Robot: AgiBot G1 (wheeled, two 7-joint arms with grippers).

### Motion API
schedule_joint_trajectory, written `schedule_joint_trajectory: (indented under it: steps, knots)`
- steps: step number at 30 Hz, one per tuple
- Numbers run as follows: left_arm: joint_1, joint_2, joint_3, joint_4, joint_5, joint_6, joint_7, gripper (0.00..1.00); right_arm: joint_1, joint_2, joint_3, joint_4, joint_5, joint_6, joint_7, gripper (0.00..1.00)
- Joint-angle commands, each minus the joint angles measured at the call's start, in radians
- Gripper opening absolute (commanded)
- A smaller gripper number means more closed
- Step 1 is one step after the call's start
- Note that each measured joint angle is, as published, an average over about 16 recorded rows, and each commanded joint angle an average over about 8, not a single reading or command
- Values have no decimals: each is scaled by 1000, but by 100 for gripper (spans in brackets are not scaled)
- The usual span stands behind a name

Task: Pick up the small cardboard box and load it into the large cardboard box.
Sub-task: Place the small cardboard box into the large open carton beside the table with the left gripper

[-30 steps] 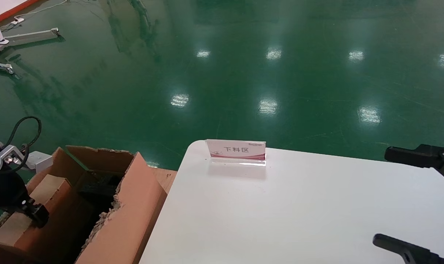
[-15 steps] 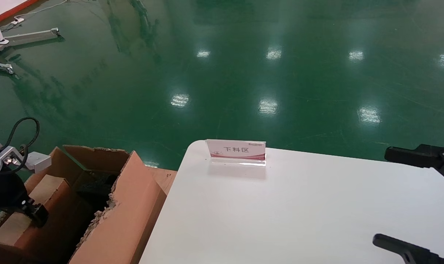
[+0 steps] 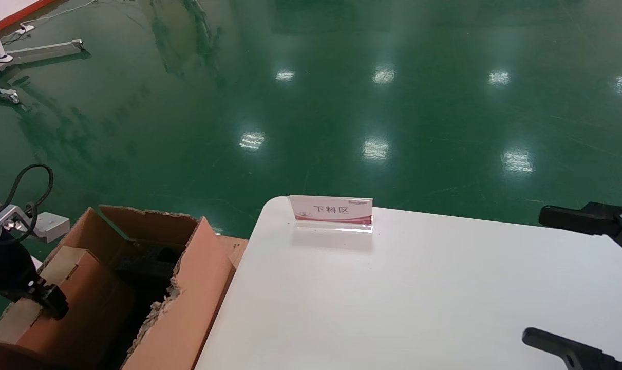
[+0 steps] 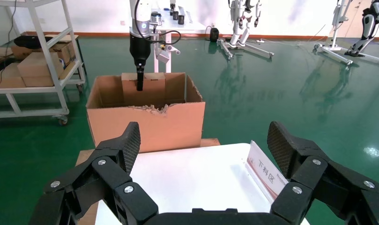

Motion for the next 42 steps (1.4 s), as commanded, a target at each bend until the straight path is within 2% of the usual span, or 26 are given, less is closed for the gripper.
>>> schedule_joint_trajectory:
  steps: [1, 42]
  knots:
    - [0, 0, 0, 0, 0, 0, 0, 100, 0, 0, 0, 0, 0, 0, 0, 100]
    - [-15, 13, 2, 0, 27, -15, 3, 100, 0, 0, 0, 0, 0, 0, 0, 100]
